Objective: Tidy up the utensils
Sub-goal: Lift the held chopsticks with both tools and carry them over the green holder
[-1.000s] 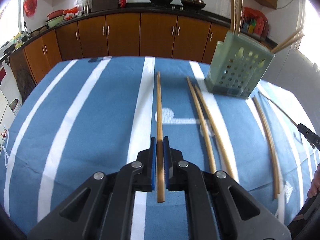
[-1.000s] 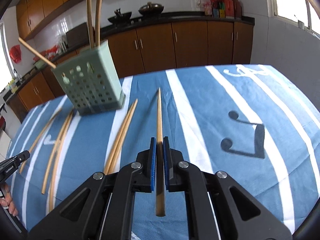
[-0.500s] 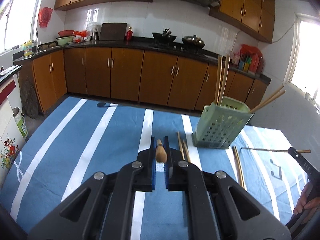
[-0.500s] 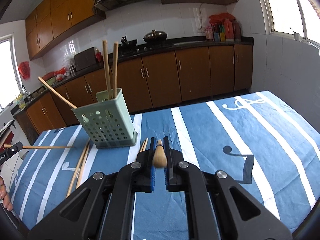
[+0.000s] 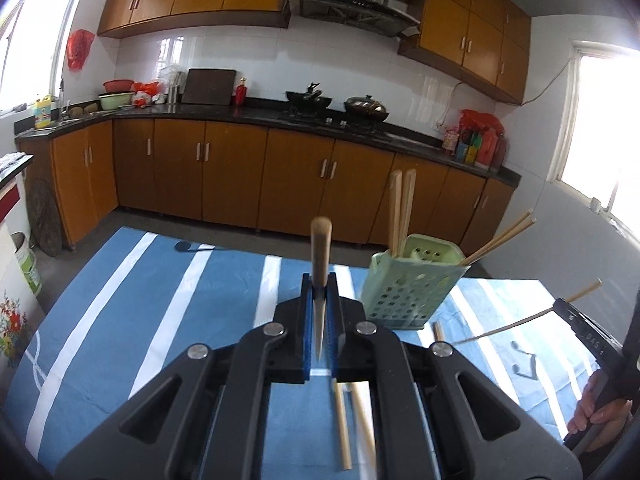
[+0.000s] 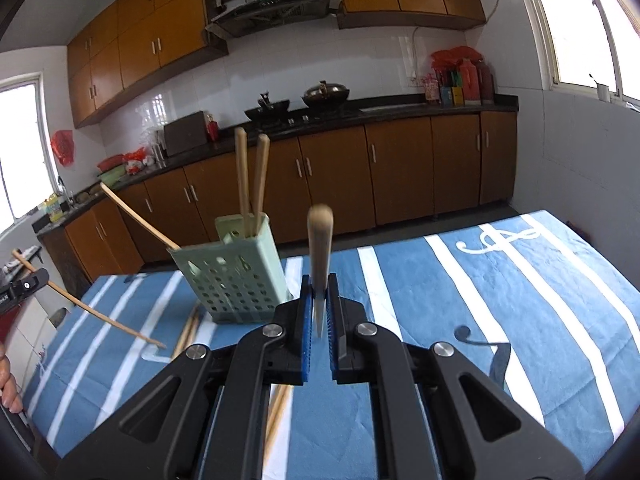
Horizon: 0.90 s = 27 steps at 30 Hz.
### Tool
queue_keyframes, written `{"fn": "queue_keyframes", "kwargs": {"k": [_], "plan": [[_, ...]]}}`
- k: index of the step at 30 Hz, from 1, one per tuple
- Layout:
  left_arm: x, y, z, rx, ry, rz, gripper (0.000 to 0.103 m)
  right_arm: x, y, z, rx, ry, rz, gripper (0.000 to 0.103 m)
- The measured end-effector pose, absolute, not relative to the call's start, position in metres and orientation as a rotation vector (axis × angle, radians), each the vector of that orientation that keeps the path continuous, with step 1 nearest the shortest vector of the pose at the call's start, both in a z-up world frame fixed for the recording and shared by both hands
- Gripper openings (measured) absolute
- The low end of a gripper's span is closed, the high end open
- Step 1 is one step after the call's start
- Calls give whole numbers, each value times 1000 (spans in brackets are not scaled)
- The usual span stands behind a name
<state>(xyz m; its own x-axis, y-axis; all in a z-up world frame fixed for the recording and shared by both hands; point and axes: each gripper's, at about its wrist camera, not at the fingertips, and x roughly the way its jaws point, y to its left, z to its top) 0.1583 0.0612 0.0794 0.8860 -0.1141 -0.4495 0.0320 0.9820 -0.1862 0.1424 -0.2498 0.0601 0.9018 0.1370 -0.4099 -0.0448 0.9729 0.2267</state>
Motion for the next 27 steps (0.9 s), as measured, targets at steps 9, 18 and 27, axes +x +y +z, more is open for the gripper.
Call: {"fn": "queue_keyframes", "kwargs": {"k": [9,18,27], "plan": [[160,27,150,-167,315,-177,7,142,-245,138,292,249,216,7],[189,-4,187,-232,128,-131,7,173,-229,160,271,132,186,7],[245,-18,152,-262,183,-93,7,218,-222,134,308,234,195,7]]}}
